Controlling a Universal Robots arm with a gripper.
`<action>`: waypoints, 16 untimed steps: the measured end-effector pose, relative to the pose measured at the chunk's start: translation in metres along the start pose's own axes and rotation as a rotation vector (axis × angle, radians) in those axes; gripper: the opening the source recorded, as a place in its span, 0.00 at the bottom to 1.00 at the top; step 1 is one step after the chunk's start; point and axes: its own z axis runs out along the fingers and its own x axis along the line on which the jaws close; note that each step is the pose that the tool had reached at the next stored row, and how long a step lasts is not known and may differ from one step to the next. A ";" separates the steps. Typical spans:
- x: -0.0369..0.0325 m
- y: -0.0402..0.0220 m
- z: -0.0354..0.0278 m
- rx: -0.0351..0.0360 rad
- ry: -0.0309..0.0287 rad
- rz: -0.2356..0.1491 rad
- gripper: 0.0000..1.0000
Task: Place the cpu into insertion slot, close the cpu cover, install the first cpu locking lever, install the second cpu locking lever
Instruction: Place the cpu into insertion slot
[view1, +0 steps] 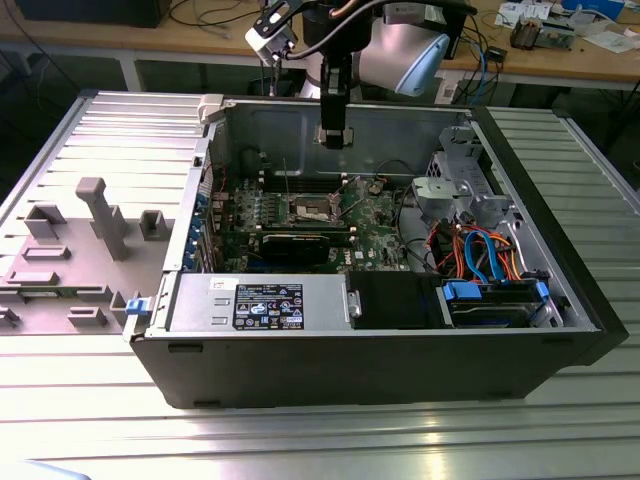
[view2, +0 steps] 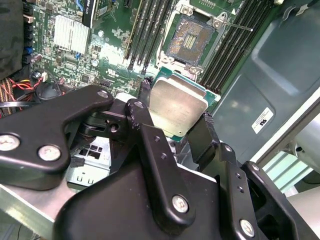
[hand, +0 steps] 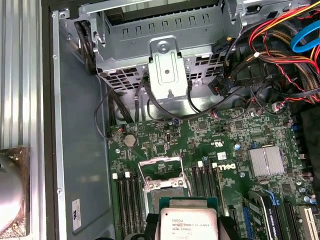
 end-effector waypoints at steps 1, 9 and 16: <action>0.0000 0.0000 0.0000 0.0000 0.0000 0.000 0.55; 0.0000 0.0000 0.0005 -0.0007 -0.0030 0.034 0.55; 0.0000 -0.0001 0.0012 -0.0018 -0.0083 0.093 0.55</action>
